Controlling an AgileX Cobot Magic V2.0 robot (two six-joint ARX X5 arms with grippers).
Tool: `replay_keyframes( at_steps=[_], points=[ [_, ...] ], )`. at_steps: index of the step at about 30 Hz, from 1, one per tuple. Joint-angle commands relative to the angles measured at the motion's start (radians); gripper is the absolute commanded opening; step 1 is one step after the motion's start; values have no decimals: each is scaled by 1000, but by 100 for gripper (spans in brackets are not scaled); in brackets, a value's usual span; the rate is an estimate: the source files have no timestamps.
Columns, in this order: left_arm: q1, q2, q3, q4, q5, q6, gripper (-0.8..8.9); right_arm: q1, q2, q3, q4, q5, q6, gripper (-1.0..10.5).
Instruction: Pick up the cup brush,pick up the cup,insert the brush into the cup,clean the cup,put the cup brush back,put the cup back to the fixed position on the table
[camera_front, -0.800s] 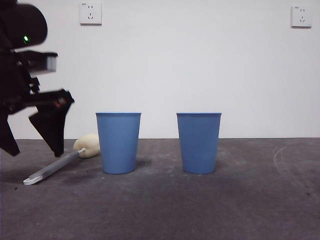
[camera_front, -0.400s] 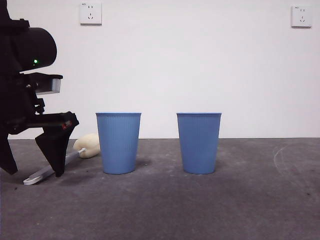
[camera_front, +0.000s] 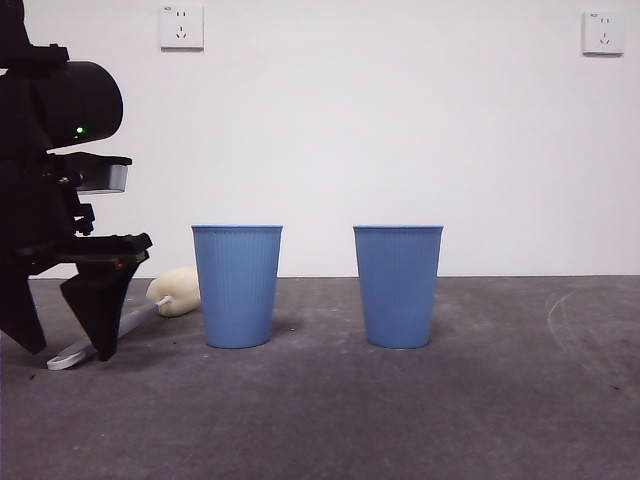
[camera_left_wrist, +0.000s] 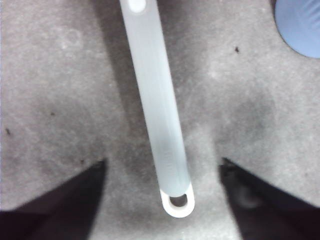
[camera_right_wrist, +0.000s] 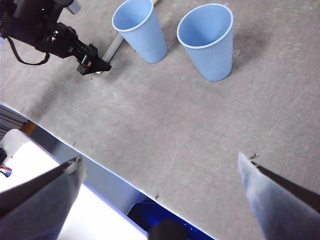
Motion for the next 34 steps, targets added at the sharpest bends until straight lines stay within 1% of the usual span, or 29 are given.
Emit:
replay_keyframes(
  at_steps=[1,4,8,12,18,21,23,26,28,34],
  points=[
    [-5,6,0,7,-4,-17,340,1,0,3,3,-2,4,594],
    [-7,6,0,6,-4,-32,340,1,0,3,3,-2,4,594],
    [-9,6,0,3,-5,-32,339,1,0,3,3,-2,4,594],
    [-12,13,0,3,-3,-63,339,1,0,3,3,-3,4,594],
    [-12,23,0,-8,-5,-66,339,1,0,3,2,-2,5,594],
    [-11,23,0,-8,-5,-82,328,1,-1,3,2,-3,5,594],
    [-12,23,0,-8,-5,-82,263,1,-1,3,2,-3,5,594],
    [-11,23,0,-9,-4,-81,111,1,-1,3,2,-3,5,594],
    [-11,23,0,-7,-2,-81,31,1,-1,3,2,-3,5,594],
    [-11,23,0,-13,0,-81,21,1,0,3,2,-3,5,594]
  ],
)
